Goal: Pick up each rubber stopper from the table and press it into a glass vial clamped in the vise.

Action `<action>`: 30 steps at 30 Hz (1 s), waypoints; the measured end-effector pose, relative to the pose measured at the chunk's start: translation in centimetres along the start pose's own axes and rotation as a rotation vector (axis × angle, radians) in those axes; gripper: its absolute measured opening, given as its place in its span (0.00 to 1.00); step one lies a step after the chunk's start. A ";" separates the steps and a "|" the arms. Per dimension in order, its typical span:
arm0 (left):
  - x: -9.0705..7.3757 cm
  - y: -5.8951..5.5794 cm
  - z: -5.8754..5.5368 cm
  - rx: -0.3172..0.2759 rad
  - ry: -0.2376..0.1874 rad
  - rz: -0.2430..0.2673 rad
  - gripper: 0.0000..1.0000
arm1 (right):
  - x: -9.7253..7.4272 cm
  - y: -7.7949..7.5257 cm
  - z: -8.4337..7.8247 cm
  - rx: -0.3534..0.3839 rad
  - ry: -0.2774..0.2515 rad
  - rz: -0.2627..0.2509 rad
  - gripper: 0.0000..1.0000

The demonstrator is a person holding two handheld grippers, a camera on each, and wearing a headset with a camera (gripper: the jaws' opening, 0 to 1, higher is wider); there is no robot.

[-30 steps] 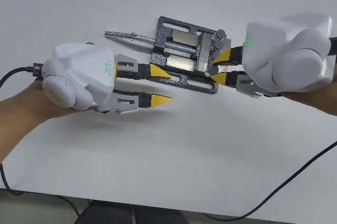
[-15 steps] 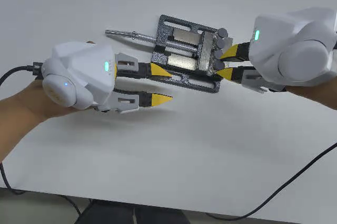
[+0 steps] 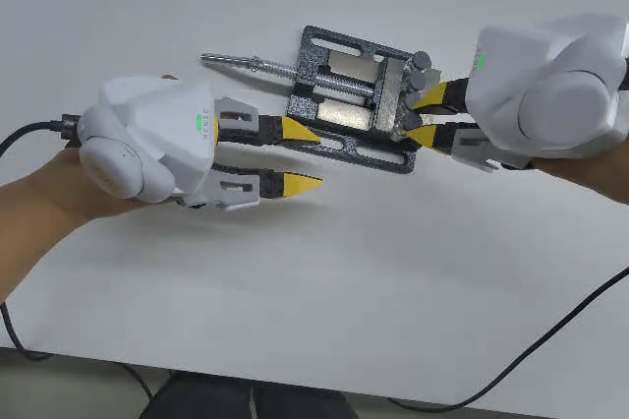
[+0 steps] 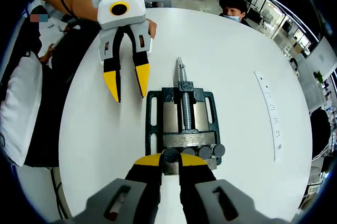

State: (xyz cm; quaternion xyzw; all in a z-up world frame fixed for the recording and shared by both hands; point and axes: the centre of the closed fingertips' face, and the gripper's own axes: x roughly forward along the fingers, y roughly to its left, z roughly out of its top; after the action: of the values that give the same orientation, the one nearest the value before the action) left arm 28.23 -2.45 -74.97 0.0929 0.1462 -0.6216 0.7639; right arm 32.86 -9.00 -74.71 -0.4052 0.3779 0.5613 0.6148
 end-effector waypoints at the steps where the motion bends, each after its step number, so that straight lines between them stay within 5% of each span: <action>1: 0.0 0.0 0.0 0.000 0.000 0.000 0.18 | 0.0 0.0 0.0 -0.001 0.001 0.000 0.11; 30: 0.0 0.1 0.1 0.000 -0.003 0.003 0.18 | -0.1 -0.1 -0.3 0.031 -0.014 0.000 0.12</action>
State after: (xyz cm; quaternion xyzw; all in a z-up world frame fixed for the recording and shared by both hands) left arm 28.34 -2.45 -74.91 0.0923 0.1448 -0.6208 0.7649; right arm 32.90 -9.27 -74.74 -0.3917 0.3824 0.5580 0.6237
